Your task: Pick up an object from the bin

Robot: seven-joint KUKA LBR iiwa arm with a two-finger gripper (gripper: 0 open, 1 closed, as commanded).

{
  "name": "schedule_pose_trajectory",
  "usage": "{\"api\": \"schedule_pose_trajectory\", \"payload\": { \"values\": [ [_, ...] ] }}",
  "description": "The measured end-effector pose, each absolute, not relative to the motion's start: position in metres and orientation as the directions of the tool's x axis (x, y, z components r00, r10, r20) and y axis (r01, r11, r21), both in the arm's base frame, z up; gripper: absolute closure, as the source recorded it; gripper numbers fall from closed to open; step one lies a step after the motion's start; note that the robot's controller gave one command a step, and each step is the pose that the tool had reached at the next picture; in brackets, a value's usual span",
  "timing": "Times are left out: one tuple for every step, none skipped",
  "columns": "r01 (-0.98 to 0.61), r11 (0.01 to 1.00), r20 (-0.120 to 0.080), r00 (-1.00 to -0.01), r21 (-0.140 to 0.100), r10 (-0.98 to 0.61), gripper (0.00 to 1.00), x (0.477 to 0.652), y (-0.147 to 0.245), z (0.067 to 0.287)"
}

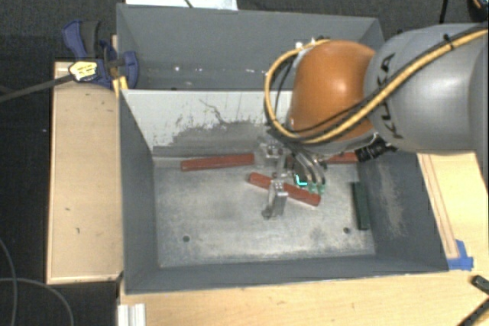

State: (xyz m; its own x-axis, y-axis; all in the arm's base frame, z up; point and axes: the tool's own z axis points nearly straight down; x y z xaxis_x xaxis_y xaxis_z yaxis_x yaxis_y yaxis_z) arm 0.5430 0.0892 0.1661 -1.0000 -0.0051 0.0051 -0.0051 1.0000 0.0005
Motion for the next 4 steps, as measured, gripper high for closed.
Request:
{"api": "schedule_pose_trajectory", "payload": {
  "values": [
    [0.016,1.000,0.005,-1.000,-0.001,0.016,0.00,0.572,0.071,0.083],
    [0.060,0.998,-0.005,-0.998,0.000,0.060,0.00,0.593,0.037,0.070],
    [0.061,0.998,-0.005,-0.998,0.002,0.061,1.00,0.592,0.039,0.071],
    [-0.034,0.999,-0.011,-0.999,0.000,-0.034,1.00,0.577,0.023,0.242]
  ]
}}
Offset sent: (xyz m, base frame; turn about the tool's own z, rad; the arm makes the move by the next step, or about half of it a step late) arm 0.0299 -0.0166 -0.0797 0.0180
